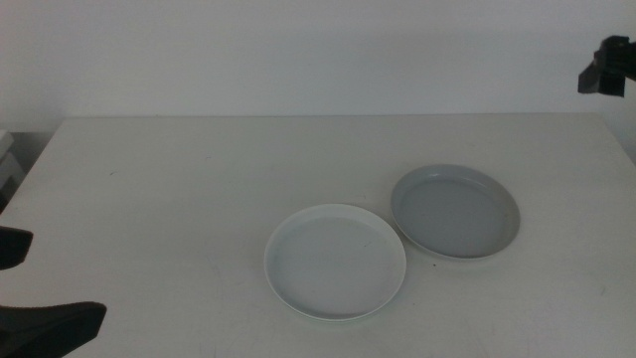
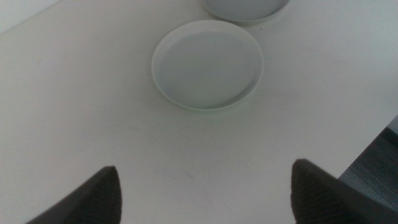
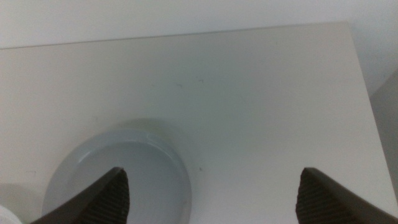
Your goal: Stack the three bowls on top of each other.
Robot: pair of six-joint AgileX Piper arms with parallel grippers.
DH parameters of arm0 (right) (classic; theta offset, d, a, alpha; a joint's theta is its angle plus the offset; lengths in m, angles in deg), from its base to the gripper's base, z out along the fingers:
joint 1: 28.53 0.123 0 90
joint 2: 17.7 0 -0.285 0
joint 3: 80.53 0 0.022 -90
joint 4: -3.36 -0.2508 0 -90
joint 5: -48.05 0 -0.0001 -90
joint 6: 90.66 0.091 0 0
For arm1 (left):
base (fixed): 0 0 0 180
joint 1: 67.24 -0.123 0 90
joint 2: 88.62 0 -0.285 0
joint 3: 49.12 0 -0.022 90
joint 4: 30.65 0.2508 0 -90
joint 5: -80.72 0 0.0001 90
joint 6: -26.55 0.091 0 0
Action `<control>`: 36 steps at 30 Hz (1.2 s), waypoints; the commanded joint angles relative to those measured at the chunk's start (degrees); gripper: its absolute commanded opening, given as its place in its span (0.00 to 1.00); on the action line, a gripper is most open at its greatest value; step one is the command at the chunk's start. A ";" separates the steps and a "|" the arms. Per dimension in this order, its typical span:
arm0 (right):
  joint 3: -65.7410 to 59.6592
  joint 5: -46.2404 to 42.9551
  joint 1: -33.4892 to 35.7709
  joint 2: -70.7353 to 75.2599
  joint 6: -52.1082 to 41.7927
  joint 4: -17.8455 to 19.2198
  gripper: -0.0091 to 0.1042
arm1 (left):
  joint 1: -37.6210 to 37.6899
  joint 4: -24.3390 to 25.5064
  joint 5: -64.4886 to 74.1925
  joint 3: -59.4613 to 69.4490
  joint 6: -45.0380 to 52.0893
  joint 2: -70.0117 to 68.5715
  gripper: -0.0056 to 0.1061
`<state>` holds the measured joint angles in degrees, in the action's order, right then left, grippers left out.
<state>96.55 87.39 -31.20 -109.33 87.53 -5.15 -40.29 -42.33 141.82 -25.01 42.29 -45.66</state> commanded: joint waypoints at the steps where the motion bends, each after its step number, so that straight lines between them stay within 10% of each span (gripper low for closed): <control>1: 4.33 -1.54 -0.30 0.19 -2.00 -0.75 0.91 | -0.12 -0.81 -3.65 -1.84 -0.65 0.15 0.99; 14: 20.17 16.56 0.18 -15.69 -2.40 -5.38 0.78 | -0.12 -0.81 -3.65 -1.84 -0.65 0.15 0.99; 36: 20.68 17.22 3.19 -35.07 -7.12 -11.34 0.56 | -0.12 -0.81 -3.65 -1.84 -0.65 0.15 0.99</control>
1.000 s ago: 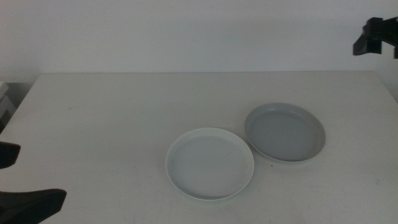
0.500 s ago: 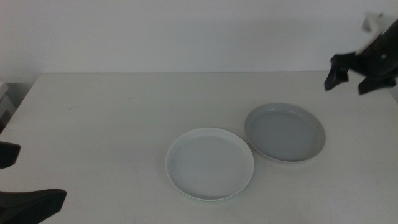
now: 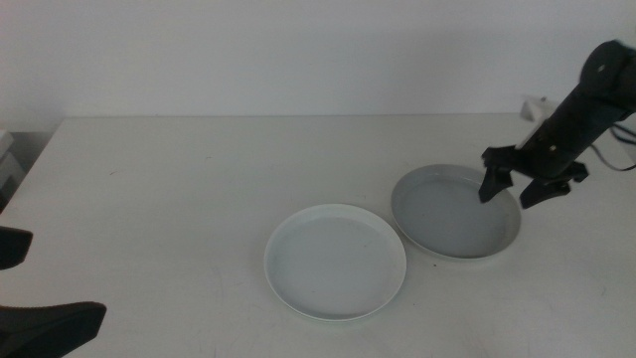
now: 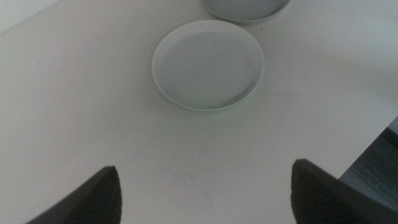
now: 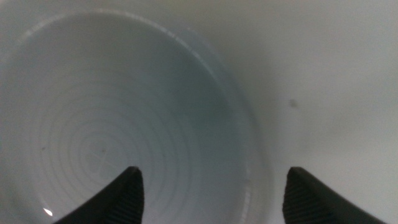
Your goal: Stack the three bowls on top of each other.
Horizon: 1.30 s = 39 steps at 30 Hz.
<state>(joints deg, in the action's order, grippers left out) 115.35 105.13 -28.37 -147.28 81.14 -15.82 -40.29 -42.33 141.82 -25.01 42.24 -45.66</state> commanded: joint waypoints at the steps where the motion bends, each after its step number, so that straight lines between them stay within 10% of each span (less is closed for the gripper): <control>1: 1.88 -0.33 0.63 2.35 -0.74 -0.51 0.54 | -0.12 -0.81 -3.65 -1.84 -0.60 0.15 0.99; 11: 1.88 -1.21 0.61 1.12 0.60 2.08 0.07 | -0.12 -0.81 -3.65 -1.84 -0.60 0.15 0.99; 25: 1.88 -0.22 -1.66 14.29 0.54 0.70 0.07 | -0.12 -0.81 -3.65 -1.84 -0.60 0.15 0.99; 39: -2.57 7.11 8.15 19.96 -1.75 -8.56 0.07 | -0.12 -0.81 -3.65 -1.84 -0.60 0.15 0.99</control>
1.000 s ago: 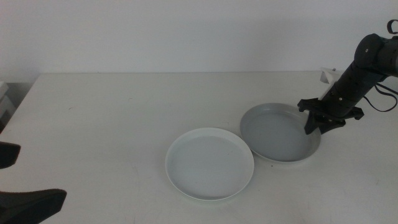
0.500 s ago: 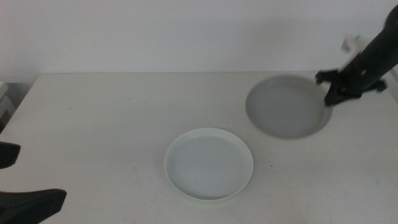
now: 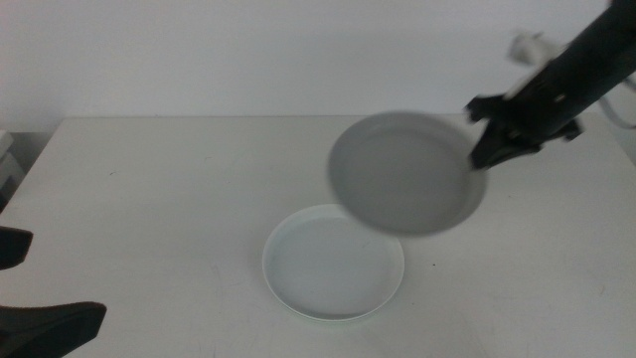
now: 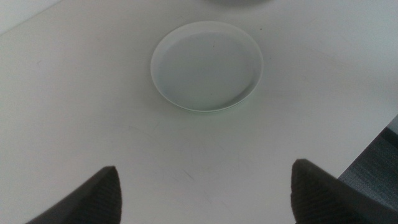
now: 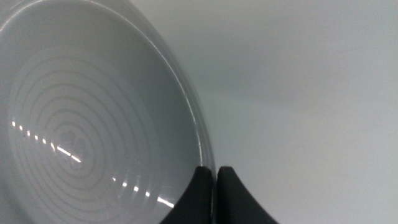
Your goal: Stack the three bowls on top of each other.
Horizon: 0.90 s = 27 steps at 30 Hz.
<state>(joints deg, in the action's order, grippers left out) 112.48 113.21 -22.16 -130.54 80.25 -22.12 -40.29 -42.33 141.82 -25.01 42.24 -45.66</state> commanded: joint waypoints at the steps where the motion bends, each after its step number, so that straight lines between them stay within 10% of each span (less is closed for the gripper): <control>1: -0.95 -2.09 3.57 3.22 -0.85 -2.26 0.07 | -0.12 -0.81 -3.65 -1.84 -0.60 0.15 0.99; 21: -5.64 -12.25 14.58 -2.52 -0.22 -0.73 0.08 | -0.12 -0.81 -3.65 -1.84 -0.60 0.15 0.99; 27: -5.64 -12.32 14.92 -2.47 -0.81 -0.48 0.25 | -0.12 -0.81 -3.65 -1.84 -0.55 0.15 0.99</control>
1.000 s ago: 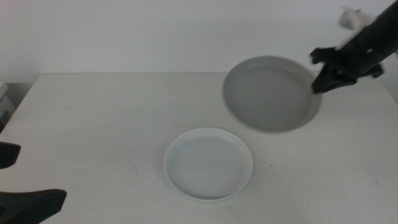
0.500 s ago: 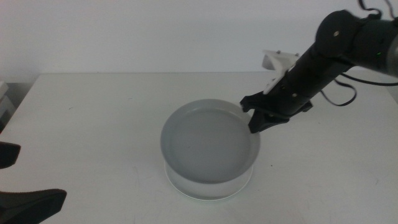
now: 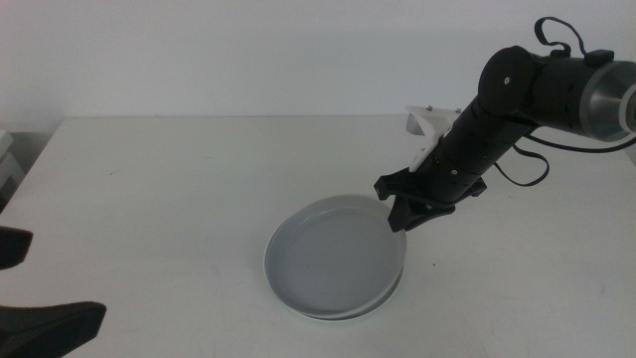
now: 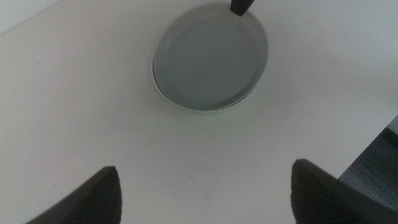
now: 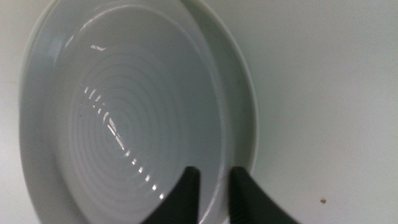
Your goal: Stack the three bowls on top of each other.
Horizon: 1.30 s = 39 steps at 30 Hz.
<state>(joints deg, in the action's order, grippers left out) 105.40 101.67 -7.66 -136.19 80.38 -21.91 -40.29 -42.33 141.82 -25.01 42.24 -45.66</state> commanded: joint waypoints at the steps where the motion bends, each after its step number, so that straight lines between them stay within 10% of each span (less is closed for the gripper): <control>1: 1.44 -0.78 0.55 3.19 -1.34 -0.78 0.30 | -0.12 -0.81 -3.65 -1.84 -0.56 0.15 0.99; 9: 2.40 0.60 0.03 6.72 -1.99 -0.70 0.64 | -0.12 0.48 -7.47 -1.46 -2.01 0.51 0.99; 23: 3.78 5.87 -12.52 27.70 -6.68 -2.42 0.66 | -6.01 18.17 -4.50 -23.34 -17.51 24.13 0.99; 33: -18.93 -6.58 -22.24 47.81 -12.96 -2.42 0.66 | -33.47 -1.92 -6.90 -13.95 -0.80 16.13 0.99; 39: -32.84 -20.16 -22.39 59.85 -15.69 -2.36 0.66 | -35.55 -20.11 -23.80 4.24 15.27 3.24 0.99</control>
<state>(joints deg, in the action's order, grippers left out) 73.96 88.87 -29.57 -79.56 66.46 -23.07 -75.71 -55.21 127.09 -22.99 52.52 -39.72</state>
